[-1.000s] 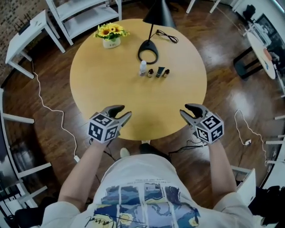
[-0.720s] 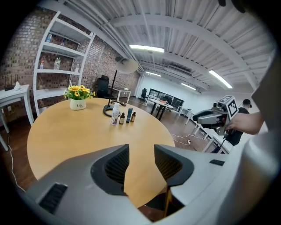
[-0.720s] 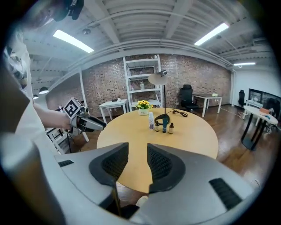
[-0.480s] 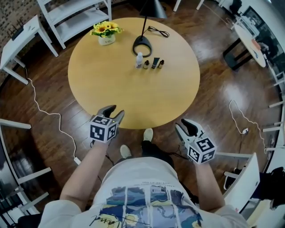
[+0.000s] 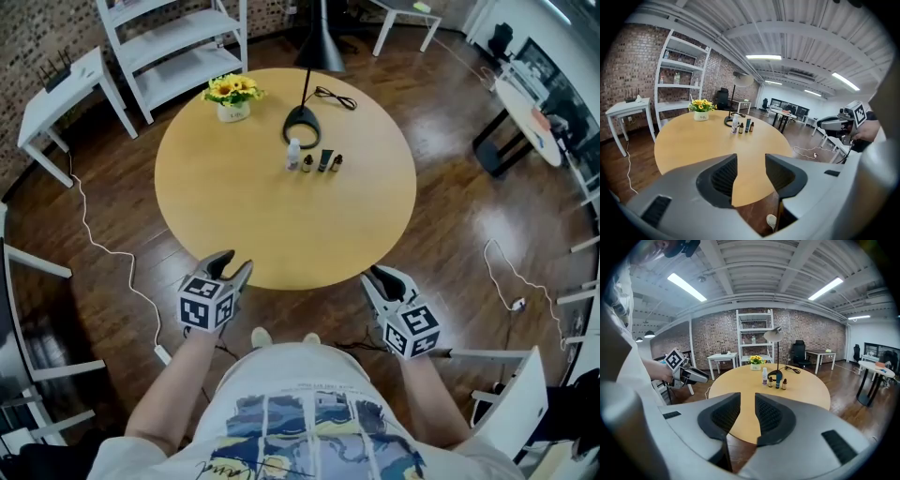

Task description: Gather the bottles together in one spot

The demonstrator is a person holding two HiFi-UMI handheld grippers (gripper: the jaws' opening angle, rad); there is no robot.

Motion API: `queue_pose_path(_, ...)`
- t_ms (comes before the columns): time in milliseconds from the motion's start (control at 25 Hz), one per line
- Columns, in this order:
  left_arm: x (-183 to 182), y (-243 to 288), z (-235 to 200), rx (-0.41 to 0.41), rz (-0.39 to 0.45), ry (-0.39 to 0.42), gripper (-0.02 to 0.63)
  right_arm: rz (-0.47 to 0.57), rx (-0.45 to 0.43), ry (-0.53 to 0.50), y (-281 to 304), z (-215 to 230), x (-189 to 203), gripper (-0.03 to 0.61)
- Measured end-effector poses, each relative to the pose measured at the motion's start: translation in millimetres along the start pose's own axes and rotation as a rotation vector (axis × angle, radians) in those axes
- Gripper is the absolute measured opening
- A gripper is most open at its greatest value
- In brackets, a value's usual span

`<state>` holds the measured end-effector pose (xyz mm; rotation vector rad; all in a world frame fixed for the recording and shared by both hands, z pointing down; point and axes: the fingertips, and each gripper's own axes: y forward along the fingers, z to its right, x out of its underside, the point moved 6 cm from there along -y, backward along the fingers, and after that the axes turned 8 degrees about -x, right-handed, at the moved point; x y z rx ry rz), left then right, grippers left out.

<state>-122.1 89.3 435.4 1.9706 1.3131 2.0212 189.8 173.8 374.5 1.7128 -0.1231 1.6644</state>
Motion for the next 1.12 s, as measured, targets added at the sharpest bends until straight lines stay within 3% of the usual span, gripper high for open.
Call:
queue_pose_path(440, 15.6, -26.4, 64.5, -0.090, 0.004, -0.059, 0.164, 0.011, -0.038, 0.007, -48.2, 33.7, 22.6, 0.112)
queue_pose_path(840, 27.8, -21.2, 98.4, -0.130, -0.020, -0.043, 0.164, -0.032, -0.110, -0.023, -59.2, 46.4, 63.2, 0.112)
queue_pose_path(1120, 22.6, -13.0, 121.7, -0.130, -0.036, -0.019, 0.164, -0.033, -0.099, -0.029, -84.4, 60.4, 74.6, 0.112)
